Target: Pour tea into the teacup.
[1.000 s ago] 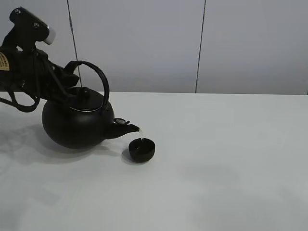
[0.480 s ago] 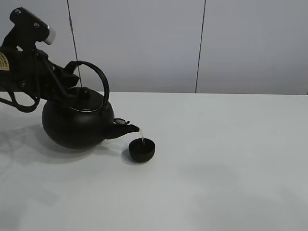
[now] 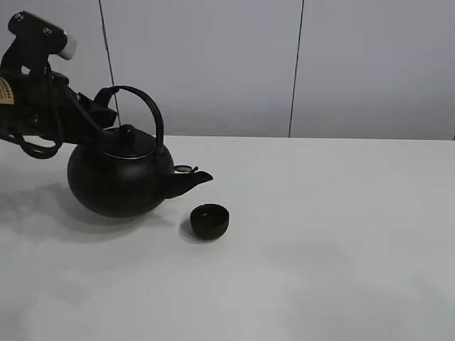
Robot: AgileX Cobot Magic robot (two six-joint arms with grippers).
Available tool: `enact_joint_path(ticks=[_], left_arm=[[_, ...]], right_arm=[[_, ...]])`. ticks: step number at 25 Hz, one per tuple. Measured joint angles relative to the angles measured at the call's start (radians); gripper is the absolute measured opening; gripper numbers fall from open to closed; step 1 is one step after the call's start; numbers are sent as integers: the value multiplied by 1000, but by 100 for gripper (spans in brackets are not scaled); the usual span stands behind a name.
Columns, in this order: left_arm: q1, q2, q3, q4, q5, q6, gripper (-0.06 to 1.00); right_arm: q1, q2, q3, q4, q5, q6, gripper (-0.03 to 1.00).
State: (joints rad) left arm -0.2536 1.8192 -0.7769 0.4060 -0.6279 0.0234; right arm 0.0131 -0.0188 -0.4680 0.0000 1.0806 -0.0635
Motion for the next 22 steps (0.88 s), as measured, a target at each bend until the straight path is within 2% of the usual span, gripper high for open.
enact_joint_path(ticks=[4, 8, 14, 22], left_arm=[[0, 0, 1, 2, -25, -70, 12], [0, 0, 37, -22, -89, -85, 12], [20, 0, 152, -77, -218, -69, 12], [82, 0, 224, -102, -262, -23, 12]], right_arm=[[0, 0, 0, 0, 0, 0, 64], [0, 0, 0, 0, 0, 0, 64], [0, 0, 0, 0, 0, 0, 64], [0, 0, 0, 0, 0, 0, 64]])
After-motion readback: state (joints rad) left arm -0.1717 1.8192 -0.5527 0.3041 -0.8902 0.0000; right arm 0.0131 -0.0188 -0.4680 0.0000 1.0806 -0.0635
